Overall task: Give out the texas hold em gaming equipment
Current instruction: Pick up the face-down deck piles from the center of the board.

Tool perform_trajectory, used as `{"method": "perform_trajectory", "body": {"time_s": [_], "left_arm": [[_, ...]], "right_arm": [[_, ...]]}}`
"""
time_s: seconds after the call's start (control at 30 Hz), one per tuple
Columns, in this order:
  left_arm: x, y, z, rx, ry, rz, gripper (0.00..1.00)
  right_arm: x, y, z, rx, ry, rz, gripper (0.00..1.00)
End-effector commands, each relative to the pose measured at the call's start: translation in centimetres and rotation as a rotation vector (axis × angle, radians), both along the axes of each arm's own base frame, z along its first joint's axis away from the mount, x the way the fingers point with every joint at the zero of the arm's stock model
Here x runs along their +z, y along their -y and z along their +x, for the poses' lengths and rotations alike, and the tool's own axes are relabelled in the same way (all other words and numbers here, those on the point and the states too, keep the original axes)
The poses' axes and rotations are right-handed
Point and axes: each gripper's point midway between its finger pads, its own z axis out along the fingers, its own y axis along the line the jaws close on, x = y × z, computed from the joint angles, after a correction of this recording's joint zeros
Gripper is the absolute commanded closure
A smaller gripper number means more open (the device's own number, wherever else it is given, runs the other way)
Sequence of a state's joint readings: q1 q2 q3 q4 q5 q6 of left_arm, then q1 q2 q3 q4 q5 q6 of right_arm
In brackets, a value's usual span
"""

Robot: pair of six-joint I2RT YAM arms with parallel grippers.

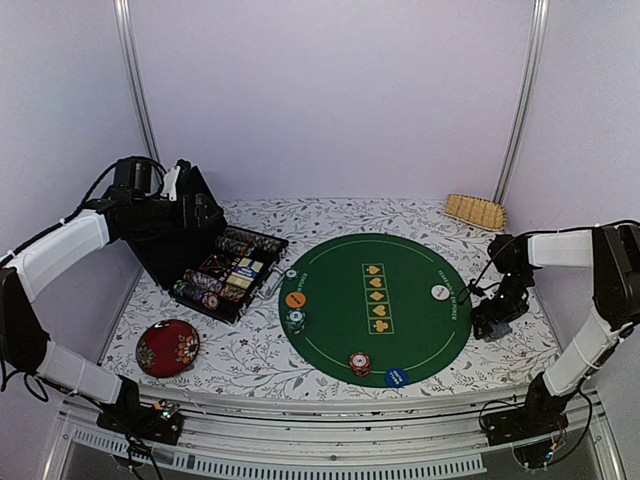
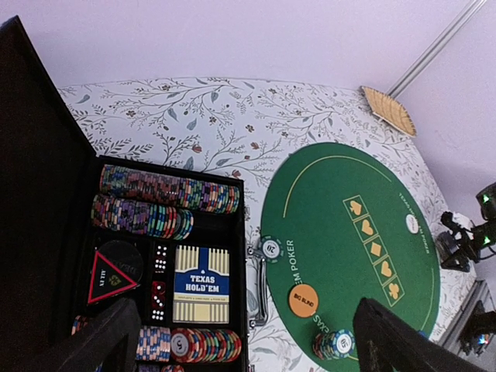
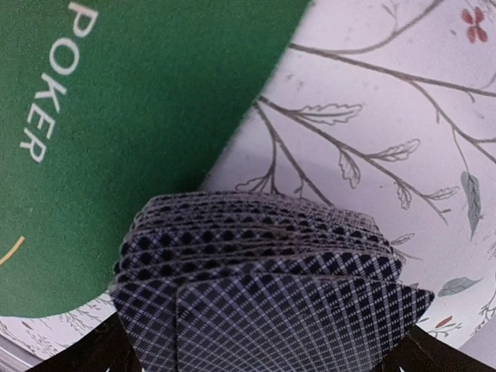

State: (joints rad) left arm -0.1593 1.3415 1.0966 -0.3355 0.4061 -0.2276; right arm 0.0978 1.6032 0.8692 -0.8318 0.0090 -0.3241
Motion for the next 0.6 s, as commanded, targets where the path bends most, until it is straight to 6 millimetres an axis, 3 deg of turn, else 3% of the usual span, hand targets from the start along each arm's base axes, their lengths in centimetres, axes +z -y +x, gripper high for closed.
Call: {"method": "perform_trajectory", "body": {"time_s": [0.0,0.07,0.23,0.57], "left_arm": [[0.0,0.3,0.0,-0.012,0.004,0.021,0.02],[0.0,0.2,0.0,-0.010,0.003,0.025,0.02],[-0.2,0.1,0.1,-0.007,-0.001,0.030,0.02],[-0.4,0.0,0.3,-0.003,-0.004,0.036,0.02]], "right_arm": [[-0.2,-1.0,1.1,0.020,-0.019,0.057,0.07],[-0.6,-1.1,0.9,0.024,-0.039,0.063,0.13],[-0.6,-1.1,0.8,0.031,-0.039,0.059,0.42],[1.5,-2.0,1.5,0.070,0.027,0.068,0.57]]}}
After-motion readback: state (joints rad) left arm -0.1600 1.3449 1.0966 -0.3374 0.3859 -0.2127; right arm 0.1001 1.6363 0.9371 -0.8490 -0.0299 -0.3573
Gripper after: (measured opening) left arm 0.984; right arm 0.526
